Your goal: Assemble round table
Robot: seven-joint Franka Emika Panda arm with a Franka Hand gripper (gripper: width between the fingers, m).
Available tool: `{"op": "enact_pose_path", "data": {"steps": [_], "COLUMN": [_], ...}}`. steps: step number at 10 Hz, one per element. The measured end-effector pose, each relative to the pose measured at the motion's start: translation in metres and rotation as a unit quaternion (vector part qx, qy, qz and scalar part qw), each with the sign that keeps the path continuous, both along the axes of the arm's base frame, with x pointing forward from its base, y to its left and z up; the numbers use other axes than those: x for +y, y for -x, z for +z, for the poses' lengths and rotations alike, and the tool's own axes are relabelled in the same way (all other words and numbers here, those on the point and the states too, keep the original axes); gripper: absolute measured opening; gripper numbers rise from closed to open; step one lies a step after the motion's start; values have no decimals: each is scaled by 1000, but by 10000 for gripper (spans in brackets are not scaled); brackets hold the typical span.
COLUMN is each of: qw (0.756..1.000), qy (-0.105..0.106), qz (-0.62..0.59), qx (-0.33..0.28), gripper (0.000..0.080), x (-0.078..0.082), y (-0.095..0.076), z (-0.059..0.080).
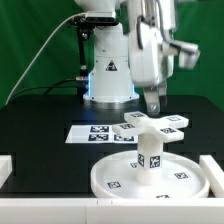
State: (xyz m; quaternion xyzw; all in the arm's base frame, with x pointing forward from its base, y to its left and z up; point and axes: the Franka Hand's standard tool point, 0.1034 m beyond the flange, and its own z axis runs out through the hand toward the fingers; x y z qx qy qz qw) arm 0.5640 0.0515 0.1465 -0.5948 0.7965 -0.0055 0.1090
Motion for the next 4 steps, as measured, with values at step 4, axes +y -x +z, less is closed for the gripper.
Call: {"op": "enact_pose_path", "data": {"steps": [4], "qw": [1000], "qy": [0], "qz": [3], "qx": [0], "gripper": [649], "x": [0], "y": [2], "z": [0]}}
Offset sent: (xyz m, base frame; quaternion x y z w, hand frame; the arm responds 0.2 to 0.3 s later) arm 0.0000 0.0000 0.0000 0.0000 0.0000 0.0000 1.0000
